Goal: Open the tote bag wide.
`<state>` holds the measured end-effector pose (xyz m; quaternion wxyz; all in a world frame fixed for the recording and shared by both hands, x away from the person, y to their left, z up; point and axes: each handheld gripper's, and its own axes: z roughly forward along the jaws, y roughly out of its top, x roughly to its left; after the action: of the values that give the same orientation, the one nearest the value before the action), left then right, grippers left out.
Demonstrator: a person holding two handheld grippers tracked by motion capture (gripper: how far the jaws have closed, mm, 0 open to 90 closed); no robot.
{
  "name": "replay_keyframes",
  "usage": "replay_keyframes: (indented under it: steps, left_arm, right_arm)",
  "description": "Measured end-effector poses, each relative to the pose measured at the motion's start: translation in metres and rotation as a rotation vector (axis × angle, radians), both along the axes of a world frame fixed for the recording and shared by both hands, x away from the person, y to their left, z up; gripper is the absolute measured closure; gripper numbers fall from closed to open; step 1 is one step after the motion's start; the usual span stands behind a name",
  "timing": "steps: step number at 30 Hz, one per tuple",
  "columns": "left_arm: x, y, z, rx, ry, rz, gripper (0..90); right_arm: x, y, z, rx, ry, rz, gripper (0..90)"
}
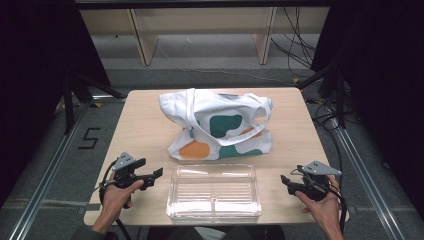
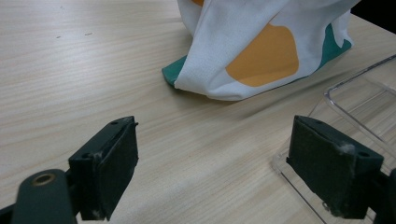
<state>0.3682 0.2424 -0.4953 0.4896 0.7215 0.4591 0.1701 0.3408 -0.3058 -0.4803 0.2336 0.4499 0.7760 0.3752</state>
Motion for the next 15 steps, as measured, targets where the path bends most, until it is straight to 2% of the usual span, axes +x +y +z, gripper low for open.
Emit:
replay_keyframes:
  steps: [3,5,6,9,11,12,13,15]
  left_arm:
    - [0.001,-0.002,-0.001,0.008,0.009,-0.022,17.9]
    - [0.001,-0.004,-0.001,0.006,0.012,-0.032,19.1]
    - [0.001,-0.005,0.001,0.003,0.001,-0.039,21.5]
    - [0.002,-0.004,0.003,-0.006,-0.001,-0.044,21.7]
    - [0.003,-0.005,0.006,-0.012,-0.011,-0.042,22.6]
    - [0.005,-0.006,0.010,-0.029,-0.007,-0.046,23.0]
    - [0.005,-0.006,0.010,-0.029,-0.007,-0.046,23.6]
    - [0.006,-0.009,0.016,-0.030,-0.016,-0.061,24.1]
  right_arm:
    - [0.001,0.000,-0.001,-0.001,-0.021,-0.004,28.2]
    - [0.001,0.000,-0.002,-0.006,-0.017,0.004,28.2]
    - [0.001,0.002,-0.002,0.021,0.003,0.002,28.2]
    - [0.001,0.001,-0.002,0.013,0.004,0.000,28.2]
    - [0.001,0.001,-0.002,0.016,0.000,-0.011,28.2]
    - [0.003,0.000,-0.002,0.009,0.015,0.013,28.2]
    - [0.003,0.000,-0.002,0.009,0.015,0.013,28.2]
    - [0.003,0.001,-0.002,-0.002,0.000,0.000,28.2]
